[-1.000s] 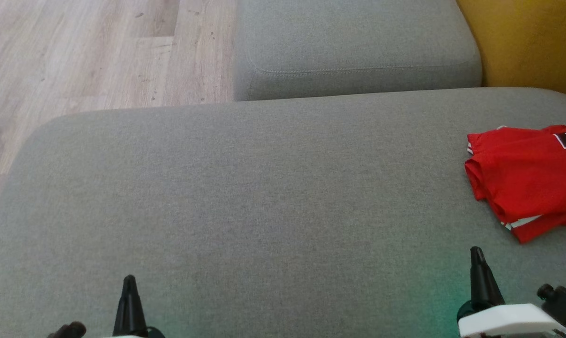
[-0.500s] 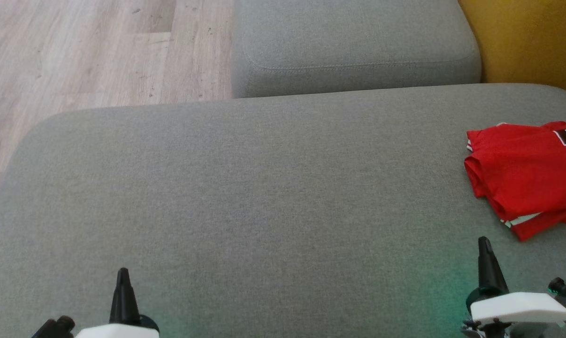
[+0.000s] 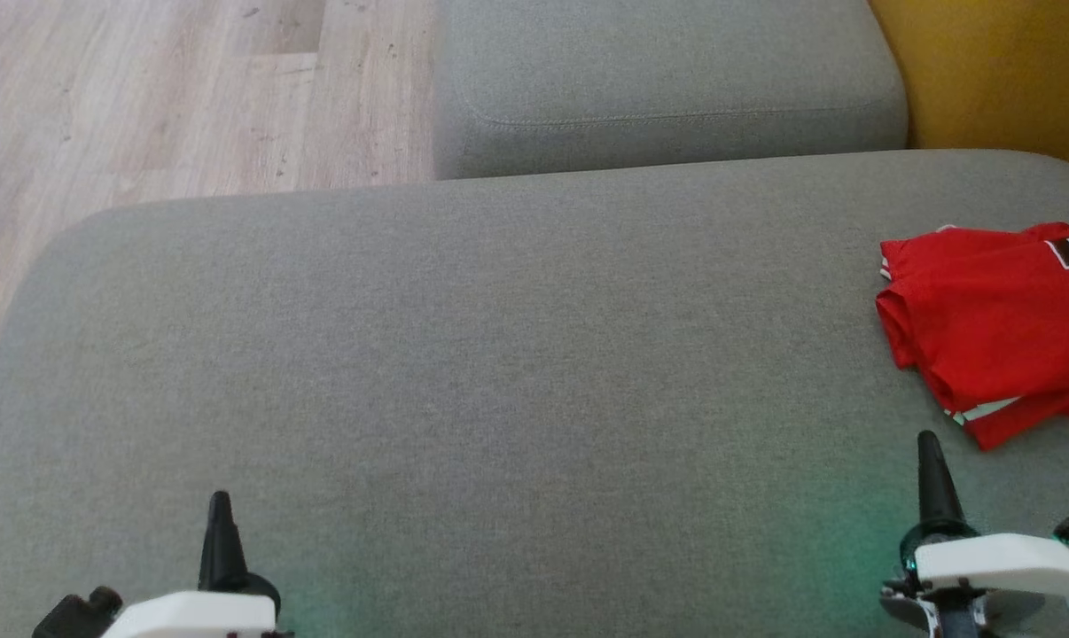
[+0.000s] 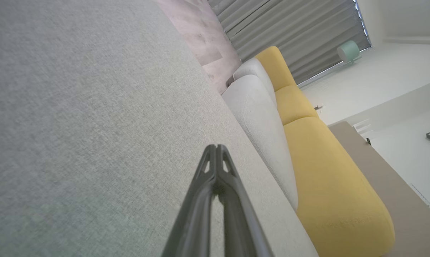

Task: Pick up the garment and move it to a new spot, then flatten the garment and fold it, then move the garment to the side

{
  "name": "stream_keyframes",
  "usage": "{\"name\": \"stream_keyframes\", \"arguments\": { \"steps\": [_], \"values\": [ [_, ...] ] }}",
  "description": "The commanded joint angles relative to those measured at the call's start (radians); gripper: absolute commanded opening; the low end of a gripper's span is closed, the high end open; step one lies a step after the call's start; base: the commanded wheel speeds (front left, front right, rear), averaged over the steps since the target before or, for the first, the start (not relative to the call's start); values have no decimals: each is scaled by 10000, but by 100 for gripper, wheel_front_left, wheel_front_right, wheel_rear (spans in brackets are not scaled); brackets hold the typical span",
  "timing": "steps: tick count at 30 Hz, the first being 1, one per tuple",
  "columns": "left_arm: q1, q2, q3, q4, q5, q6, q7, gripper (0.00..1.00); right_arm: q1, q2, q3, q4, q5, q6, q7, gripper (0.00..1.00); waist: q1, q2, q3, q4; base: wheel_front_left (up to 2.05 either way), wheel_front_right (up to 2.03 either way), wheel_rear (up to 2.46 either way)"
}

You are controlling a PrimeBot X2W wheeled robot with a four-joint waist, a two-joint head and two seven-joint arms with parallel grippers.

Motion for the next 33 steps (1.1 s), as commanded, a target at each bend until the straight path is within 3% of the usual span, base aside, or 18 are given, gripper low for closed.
{"name": "stream_keyframes", "arguments": {
  "steps": [1,33],
  "values": [
    [-575,133,326,-255,-215,-58,75,0,-558,-187,69,-331,244,-5,70,0,0,0,5,-2,0,0,0],
    [-1556,113,1078,68,-3990,-519,1058,0,-1350,-192,-433,-335,4172,-7,1029,0,0,0,255,-112,0,0,0]
  ]
}}
